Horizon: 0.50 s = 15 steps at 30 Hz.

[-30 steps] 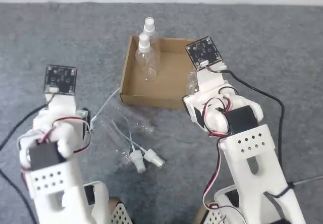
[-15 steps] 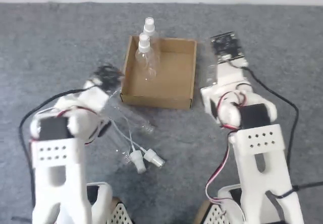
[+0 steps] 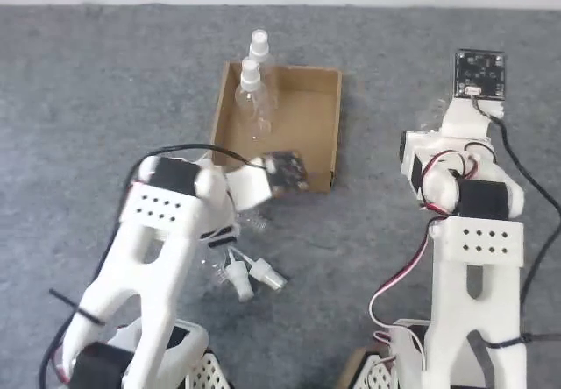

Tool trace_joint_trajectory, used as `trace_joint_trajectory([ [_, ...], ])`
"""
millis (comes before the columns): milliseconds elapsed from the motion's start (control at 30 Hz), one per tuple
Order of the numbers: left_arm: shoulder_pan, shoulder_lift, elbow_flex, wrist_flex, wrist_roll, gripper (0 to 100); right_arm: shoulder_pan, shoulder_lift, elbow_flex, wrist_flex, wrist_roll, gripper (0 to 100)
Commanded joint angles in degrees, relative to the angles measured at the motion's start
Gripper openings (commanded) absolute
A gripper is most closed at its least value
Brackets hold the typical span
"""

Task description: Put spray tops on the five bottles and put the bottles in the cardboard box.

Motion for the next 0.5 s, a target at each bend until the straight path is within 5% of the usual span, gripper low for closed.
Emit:
trace_joint_trajectory([
  [0, 3.5, 0.4, -2.5, 0.9, -1.8, 17, 1.0, -2.3, -0.2, -2.5, -0.7, 5.5],
  [467, 16.9, 12.7, -2.6, 1.6, -6.0, 17, 1.0, -2.8, 2.5, -6.1, -0.7, 5.5],
])
